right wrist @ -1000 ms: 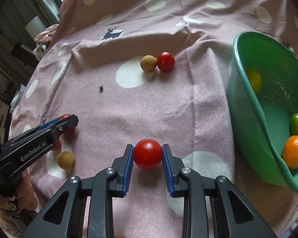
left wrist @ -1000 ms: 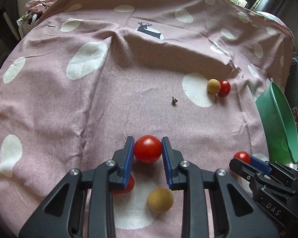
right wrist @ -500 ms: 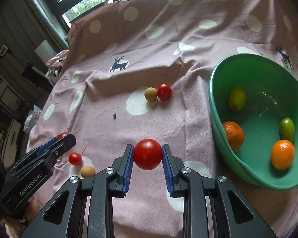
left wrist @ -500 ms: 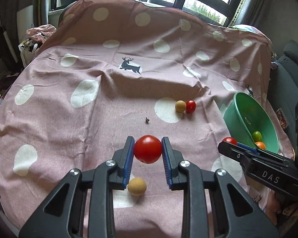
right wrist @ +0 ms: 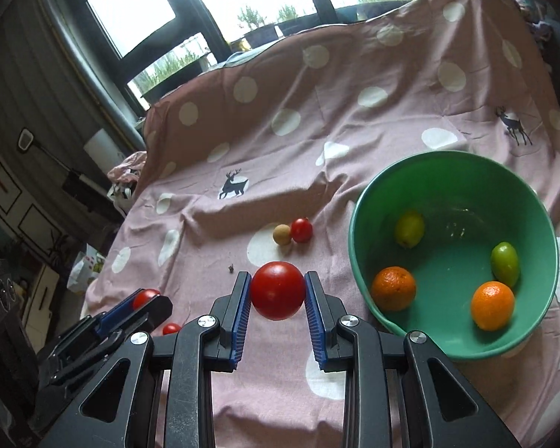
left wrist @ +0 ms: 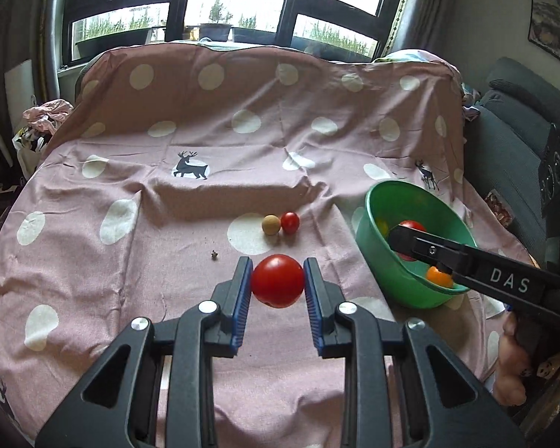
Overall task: Organize fruits
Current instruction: 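Carry the held cherry tomatoes with both tools over the green bowl, then lower the cherry tomatoes into the bowl and open both tools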
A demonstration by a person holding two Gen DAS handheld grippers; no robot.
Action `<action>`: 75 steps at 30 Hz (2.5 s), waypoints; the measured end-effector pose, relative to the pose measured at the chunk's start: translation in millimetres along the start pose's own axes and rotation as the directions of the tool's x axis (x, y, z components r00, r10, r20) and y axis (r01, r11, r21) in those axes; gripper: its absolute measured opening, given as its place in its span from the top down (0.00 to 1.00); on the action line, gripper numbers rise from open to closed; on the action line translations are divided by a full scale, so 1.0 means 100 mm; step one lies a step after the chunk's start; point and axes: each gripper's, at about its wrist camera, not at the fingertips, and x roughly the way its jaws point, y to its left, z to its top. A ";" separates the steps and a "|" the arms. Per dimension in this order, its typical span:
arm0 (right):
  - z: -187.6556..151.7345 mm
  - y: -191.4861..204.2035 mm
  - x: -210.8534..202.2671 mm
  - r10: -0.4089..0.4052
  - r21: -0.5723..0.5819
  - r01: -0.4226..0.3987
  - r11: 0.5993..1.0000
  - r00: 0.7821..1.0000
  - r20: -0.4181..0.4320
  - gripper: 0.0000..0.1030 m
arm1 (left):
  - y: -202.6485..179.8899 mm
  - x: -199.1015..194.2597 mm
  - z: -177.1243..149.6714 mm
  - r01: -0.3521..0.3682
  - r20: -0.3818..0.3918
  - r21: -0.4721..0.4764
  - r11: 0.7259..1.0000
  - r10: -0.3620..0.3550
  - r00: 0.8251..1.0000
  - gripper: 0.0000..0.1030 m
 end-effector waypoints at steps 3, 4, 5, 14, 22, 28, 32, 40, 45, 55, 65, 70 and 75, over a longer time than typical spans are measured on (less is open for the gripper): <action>0.04 -0.12 -0.12 0.006 0.031 -0.007 0.999 0.999 0.040 0.72 | -0.18 0.00 0.06 0.031 0.011 0.025 0.999 -0.031 0.999 0.74; 0.06 -0.17 -0.15 0.007 0.041 -0.009 0.999 0.999 0.053 0.72 | -0.24 0.00 0.08 0.041 0.014 0.035 0.999 -0.041 0.999 0.74; 0.07 -0.23 -0.20 0.008 0.056 -0.012 0.998 0.998 0.065 0.72 | -0.30 0.01 0.10 0.050 0.017 0.044 0.998 -0.050 0.999 0.74; 0.10 -0.89 -0.57 -0.057 0.240 0.011 0.971 0.981 0.185 0.72 | -0.89 0.20 0.20 0.141 -0.004 0.124 0.982 -0.141 0.990 0.74; 0.05 -1.29 -0.67 -0.124 0.350 0.051 0.936 0.974 0.191 0.72 | -1.32 0.42 0.20 0.219 -0.052 0.176 0.960 -0.213 0.976 0.74; 0.03 -1.48 -0.65 -0.152 0.398 0.074 0.914 0.974 0.168 0.71 | -1.54 0.60 0.15 0.275 -0.107 0.192 0.942 -0.258 0.960 0.74; 0.01 -1.54 -0.60 -0.165 0.414 0.092 0.906 0.976 0.145 0.71 | -1.63 0.73 0.09 0.299 -0.144 0.195 0.934 -0.274 0.951 0.74; 0.02 -1.57 -0.49 -0.181 0.415 0.124 0.902 0.978 0.102 0.71 | -1.72 0.92 0.00 0.319 -0.191 0.187 0.929 -0.284 0.940 0.74; 0.01 -1.59 -0.46 -0.190 0.417 0.139 0.898 0.978 0.083 0.71 | -1.71 1.01 -0.02 0.328 -0.215 0.170 0.929 -0.290 0.933 0.74; 0.01 -1.61 -0.40 -0.218 0.417 0.179 0.891 0.975 0.048 0.71 | -1.72 1.11 -0.05 0.337 -0.235 0.150 0.930 -0.297 0.925 0.74; 0.01 -1.65 -0.36 -0.236 0.421 0.206 0.883 0.971 0.021 0.71 | -1.75 1.19 -0.09 0.325 -0.254 0.156 0.933 -0.279 0.926 0.74; 0.01 -1.63 -0.34 -0.240 0.413 0.213 0.886 0.971 0.016 0.71 | -1.75 1.20 -0.09 0.314 -0.250 0.161 0.936 -0.269 0.930 0.74; 0.01 -1.62 -0.34 -0.246 0.409 0.219 0.886 0.969 0.014 0.71 | -1.75 1.21 -0.09 0.304 -0.250 0.162 0.939 -0.260 0.933 0.74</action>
